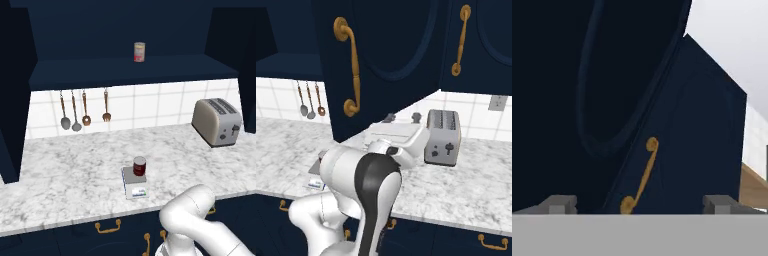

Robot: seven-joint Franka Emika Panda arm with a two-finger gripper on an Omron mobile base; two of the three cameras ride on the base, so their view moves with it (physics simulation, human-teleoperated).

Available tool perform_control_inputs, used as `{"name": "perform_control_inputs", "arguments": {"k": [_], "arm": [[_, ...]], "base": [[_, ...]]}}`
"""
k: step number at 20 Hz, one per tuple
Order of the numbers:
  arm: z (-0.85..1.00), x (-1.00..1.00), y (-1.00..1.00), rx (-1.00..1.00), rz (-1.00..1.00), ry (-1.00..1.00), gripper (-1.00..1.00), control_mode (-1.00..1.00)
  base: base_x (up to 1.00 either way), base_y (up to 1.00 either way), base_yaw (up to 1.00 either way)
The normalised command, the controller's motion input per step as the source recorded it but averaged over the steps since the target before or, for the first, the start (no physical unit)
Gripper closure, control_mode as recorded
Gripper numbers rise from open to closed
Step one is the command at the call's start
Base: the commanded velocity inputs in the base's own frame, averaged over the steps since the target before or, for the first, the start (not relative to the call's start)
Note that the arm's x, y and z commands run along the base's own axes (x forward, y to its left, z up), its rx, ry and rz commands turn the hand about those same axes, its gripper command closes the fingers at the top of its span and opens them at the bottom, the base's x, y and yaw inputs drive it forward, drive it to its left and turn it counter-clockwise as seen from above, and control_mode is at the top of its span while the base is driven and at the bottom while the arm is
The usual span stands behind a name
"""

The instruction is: Pick the canned food and place it on the digital scale for weighing, and close the cabinet.

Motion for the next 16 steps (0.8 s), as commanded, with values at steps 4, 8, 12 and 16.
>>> {"name": "perform_control_inputs", "arguments": {"k": [4,8,12,16], "arm": [[0.87,0.25,0.67,-0.03,0.19,-0.73,-1.0,-1.0],[0.34,0.63,0.8,0.05,0.25,-0.64,-1.0,-1.0],[0.0,1.0,0.74,0.2,0.23,-0.17,-1.0,-1.0],[0.0,1.0,0.72,0.3,0.28,-0.16,-1.0,-1.0]], "base": [[0.0,0.0,0.0],[0.0,0.0,0.0],[0.0,0.0,0.0],[0.0,0.0,0.0]]}}
